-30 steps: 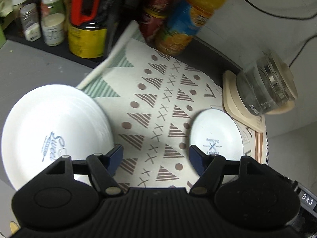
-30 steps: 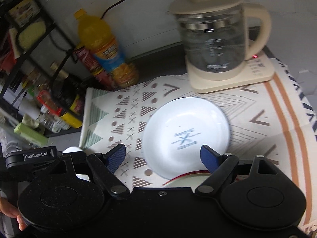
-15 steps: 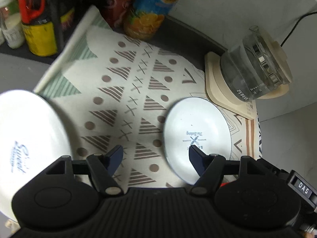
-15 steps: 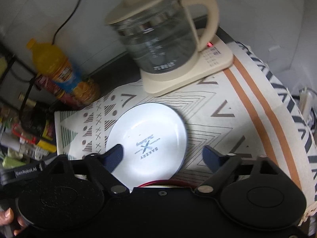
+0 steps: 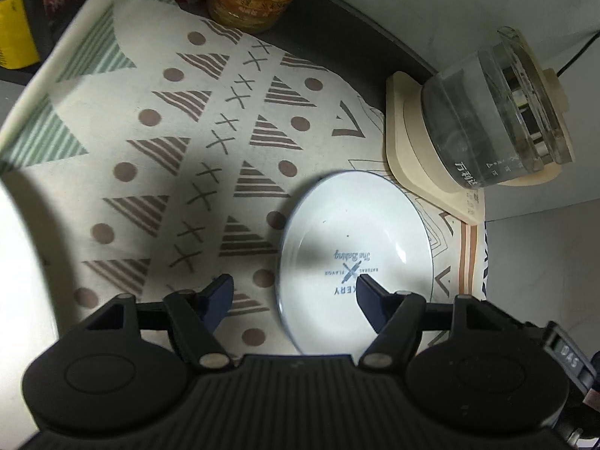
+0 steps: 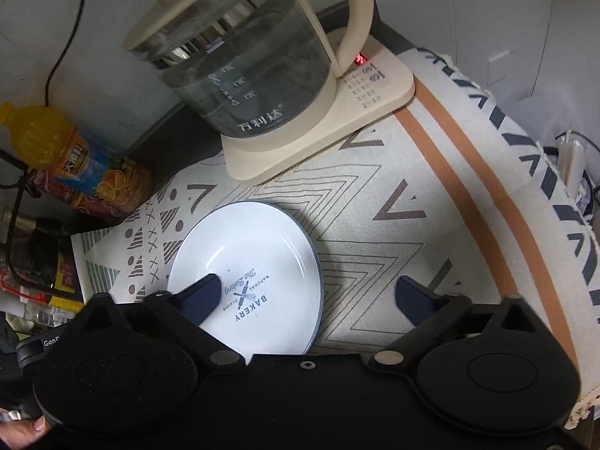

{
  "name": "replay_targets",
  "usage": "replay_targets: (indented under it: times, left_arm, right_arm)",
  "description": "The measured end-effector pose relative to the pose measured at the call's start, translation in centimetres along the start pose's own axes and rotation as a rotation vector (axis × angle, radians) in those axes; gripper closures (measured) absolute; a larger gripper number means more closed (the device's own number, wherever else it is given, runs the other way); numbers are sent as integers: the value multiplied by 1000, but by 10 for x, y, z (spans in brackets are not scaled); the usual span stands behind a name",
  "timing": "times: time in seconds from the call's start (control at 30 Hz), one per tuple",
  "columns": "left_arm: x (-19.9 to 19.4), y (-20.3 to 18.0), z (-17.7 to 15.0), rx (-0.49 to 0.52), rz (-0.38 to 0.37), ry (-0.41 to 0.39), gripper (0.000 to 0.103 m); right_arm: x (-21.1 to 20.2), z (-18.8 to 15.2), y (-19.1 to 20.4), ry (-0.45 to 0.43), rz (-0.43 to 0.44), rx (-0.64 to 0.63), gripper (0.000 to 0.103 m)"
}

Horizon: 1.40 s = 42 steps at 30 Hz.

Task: Organize plates and bowls
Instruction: 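Close both grippers on the 'Bakery' plate rim, then lift the 'Bakery' plate with both grippers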

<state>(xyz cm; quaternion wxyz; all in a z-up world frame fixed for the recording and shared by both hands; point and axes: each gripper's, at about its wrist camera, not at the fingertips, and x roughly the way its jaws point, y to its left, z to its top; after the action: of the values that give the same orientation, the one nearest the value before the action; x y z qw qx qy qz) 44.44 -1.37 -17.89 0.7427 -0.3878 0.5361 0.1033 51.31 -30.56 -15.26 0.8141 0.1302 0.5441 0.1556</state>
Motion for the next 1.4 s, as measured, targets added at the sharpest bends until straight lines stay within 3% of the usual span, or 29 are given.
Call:
replay_targets:
  times: [0.1,0.23,0.4,0.53,0.7,1.2,1.4]
  left_arm:
    - [7,1,4,-12,-9,1,40]
    - [19,5,9,-49,-10,29,58]
    - [30,12,12,-80,-7,50,70]
    - [36,17,11,-111,-23,62,82]
    - [41,20,11,-133,-38,70,88]
    - [49,17,9,-121,-29,70,93]
    - [41,16,13,-111,-56,42,94]
  right_arm:
    - [10,3,-2,36,9,19,35]
    - [23,8,-2,71,7,25,48]
    - [41,11,-1,120,-3,21,66]
    - [54,13,-2,154,-3,18,71]
    - [64,14,-1,179,-1,9,78]
    - [79,15,2,224,-13,-15,87]
    - [63,17,-3,180,55,-13,94]
